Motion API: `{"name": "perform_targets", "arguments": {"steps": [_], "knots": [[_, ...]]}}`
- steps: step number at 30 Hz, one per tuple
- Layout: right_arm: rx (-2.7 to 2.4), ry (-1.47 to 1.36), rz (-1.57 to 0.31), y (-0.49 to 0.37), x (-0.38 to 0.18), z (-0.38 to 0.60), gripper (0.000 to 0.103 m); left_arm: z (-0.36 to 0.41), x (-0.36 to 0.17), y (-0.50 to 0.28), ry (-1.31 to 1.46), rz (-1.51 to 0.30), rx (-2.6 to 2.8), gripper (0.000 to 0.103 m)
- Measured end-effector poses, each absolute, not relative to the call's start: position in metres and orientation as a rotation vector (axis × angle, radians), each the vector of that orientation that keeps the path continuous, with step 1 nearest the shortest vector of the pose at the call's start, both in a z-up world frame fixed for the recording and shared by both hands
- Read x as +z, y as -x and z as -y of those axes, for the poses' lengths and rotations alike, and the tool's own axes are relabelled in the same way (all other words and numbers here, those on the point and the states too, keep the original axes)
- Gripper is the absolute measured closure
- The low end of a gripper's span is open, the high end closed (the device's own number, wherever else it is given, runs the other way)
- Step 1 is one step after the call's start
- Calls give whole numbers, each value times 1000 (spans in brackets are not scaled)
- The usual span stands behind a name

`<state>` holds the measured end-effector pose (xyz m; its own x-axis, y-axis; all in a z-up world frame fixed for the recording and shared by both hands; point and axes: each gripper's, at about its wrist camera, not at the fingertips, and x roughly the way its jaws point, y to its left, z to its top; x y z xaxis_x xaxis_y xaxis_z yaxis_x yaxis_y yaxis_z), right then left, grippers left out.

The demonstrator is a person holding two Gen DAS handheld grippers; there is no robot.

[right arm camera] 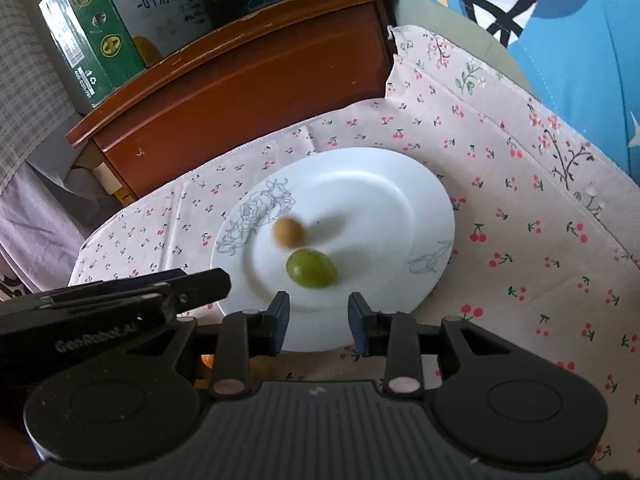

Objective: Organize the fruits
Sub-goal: 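Withdraw both tools from the plate back toward the fruit cluster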

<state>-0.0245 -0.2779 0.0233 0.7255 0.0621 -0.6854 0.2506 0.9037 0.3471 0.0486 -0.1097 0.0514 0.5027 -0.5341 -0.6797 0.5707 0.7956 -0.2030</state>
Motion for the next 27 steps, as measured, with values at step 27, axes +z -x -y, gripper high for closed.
{"name": "perform_targets", "arguments": {"steps": [27], "knots": [[-14,-385,-758,79,32,263,69,38,62,12,-6,-863,-584,41]]}}
